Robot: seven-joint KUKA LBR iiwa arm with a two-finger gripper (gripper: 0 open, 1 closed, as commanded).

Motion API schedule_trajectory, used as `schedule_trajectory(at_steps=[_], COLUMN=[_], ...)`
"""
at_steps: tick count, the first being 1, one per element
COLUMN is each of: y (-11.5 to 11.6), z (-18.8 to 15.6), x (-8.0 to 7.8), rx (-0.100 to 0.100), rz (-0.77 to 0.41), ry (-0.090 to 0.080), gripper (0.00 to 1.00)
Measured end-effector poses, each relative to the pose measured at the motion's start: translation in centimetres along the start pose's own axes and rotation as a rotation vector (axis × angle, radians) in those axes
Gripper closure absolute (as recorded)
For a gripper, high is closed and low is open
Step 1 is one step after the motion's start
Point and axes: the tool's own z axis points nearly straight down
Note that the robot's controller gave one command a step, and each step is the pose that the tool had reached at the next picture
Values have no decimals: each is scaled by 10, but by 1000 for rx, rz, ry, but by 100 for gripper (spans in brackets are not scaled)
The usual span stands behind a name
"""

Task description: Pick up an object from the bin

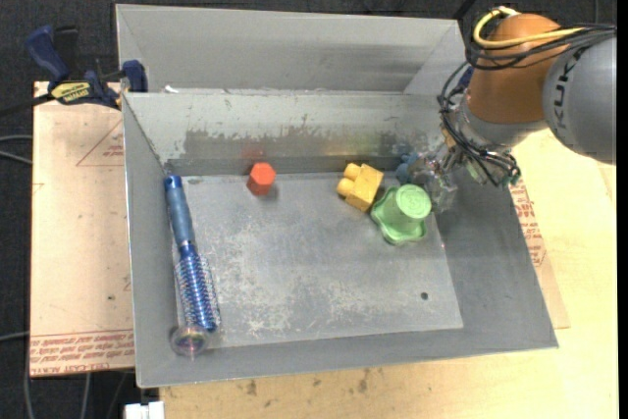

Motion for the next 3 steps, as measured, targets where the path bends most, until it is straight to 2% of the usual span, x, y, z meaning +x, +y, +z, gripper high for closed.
schedule_trajectory(at_steps=[1,2,3], y=[49,48,99], z=[-37,-36,20], x=[46,46,19], rx=[-1,0,-2], rz=[263,262,-184], ry=[2,3,3], gripper=[100,0,0])
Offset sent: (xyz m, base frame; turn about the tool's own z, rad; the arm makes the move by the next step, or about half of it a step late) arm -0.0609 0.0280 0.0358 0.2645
